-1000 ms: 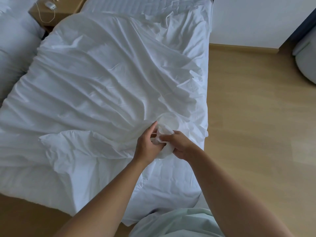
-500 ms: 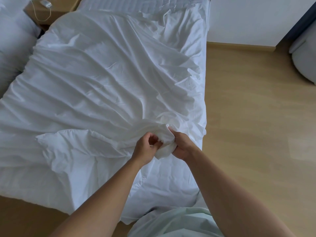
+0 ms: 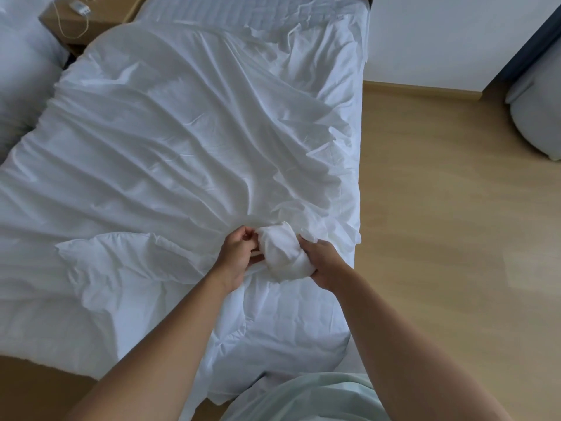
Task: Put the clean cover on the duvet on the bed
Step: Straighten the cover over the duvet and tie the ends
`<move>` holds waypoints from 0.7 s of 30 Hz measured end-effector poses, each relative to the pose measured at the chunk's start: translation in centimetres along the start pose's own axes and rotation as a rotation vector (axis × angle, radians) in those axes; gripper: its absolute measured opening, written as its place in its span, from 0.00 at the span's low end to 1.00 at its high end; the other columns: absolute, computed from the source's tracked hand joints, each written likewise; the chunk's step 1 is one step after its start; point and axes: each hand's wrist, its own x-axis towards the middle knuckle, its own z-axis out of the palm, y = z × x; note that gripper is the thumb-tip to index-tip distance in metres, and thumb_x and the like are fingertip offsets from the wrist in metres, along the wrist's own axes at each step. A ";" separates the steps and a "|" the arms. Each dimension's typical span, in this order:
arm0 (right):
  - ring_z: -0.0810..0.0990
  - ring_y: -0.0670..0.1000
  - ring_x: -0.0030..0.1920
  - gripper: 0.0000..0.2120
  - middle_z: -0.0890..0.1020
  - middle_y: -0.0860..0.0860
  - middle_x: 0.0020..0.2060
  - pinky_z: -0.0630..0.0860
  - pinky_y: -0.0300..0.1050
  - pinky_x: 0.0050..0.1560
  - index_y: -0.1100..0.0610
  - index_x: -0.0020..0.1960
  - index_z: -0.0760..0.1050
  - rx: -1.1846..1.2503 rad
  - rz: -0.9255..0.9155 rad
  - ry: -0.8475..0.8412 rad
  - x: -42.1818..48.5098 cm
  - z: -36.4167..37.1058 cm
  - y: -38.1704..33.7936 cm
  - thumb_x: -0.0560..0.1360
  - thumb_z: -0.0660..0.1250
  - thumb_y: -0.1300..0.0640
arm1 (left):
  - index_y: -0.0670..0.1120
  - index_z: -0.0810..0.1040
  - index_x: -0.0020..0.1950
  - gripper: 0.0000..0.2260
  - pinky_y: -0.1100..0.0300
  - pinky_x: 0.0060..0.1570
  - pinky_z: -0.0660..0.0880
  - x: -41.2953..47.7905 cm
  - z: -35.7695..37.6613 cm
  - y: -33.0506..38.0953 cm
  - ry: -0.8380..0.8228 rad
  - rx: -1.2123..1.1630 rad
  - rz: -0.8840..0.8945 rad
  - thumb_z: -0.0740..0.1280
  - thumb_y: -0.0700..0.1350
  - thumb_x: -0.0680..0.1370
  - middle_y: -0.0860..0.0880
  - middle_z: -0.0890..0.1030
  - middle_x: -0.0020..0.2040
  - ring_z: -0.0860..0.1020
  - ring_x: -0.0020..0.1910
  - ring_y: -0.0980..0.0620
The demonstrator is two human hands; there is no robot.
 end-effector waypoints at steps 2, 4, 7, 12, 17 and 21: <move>0.86 0.57 0.52 0.16 0.86 0.57 0.53 0.83 0.48 0.45 0.60 0.61 0.81 -0.045 0.004 0.017 0.2 0.1 0.0 0.79 0.71 0.49 | 0.44 0.77 0.43 0.09 0.52 0.39 0.80 -0.1 -0.2 0.6 0.024 -0.135 -0.079 0.61 0.35 0.82 0.46 0.83 0.37 0.81 0.37 0.48; 0.85 0.57 0.55 0.22 0.86 0.56 0.55 0.83 0.52 0.51 0.58 0.61 0.81 -0.050 0.002 -0.104 -0.2 0.6 -0.5 0.77 0.71 0.42 | 0.44 0.76 0.44 0.09 0.53 0.39 0.80 -0.3 0.2 0.9 0.091 0.029 -0.025 0.61 0.39 0.83 0.48 0.82 0.38 0.80 0.38 0.49; 0.84 0.61 0.59 0.30 0.84 0.60 0.57 0.78 0.60 0.62 0.60 0.63 0.81 -0.144 -0.022 -0.298 -1.1 1.7 -1.4 0.71 0.76 0.40 | 0.45 0.74 0.45 0.06 0.67 0.39 0.73 -0.7 1.7 0.6 0.101 0.642 0.310 0.64 0.43 0.82 0.53 0.78 0.38 0.75 0.36 0.59; 0.84 0.65 0.56 0.17 0.84 0.64 0.55 0.81 0.59 0.58 0.65 0.61 0.80 -0.089 -0.042 -0.232 -0.7 1.2 -1.8 0.72 0.73 0.67 | 0.45 0.79 0.48 0.02 0.70 0.42 0.73 -0.8 1.5 0.0 0.121 0.540 0.451 0.71 0.42 0.79 0.53 0.80 0.41 0.77 0.39 0.62; 0.85 0.63 0.50 0.20 0.85 0.64 0.50 0.82 0.53 0.46 0.67 0.58 0.80 -0.019 0.004 -0.175 -0.6 1.4 -0.5 0.68 0.63 0.73 | 0.50 0.82 0.57 0.14 0.63 0.49 0.80 -1.4 -0.3 -2.0 -0.091 0.248 0.113 0.78 0.49 0.74 0.51 0.86 0.51 0.84 0.51 0.56; 0.85 0.60 0.40 0.17 0.83 0.61 0.41 0.81 0.50 0.39 0.66 0.50 0.80 0.045 0.073 -0.083 -0.2 0.9 -0.7 0.65 0.61 0.71 | 0.39 0.80 0.48 0.05 0.57 0.48 0.78 -1.0 -0.7 -2.4 0.033 0.221 0.143 0.72 0.41 0.80 0.47 0.85 0.38 0.84 0.41 0.51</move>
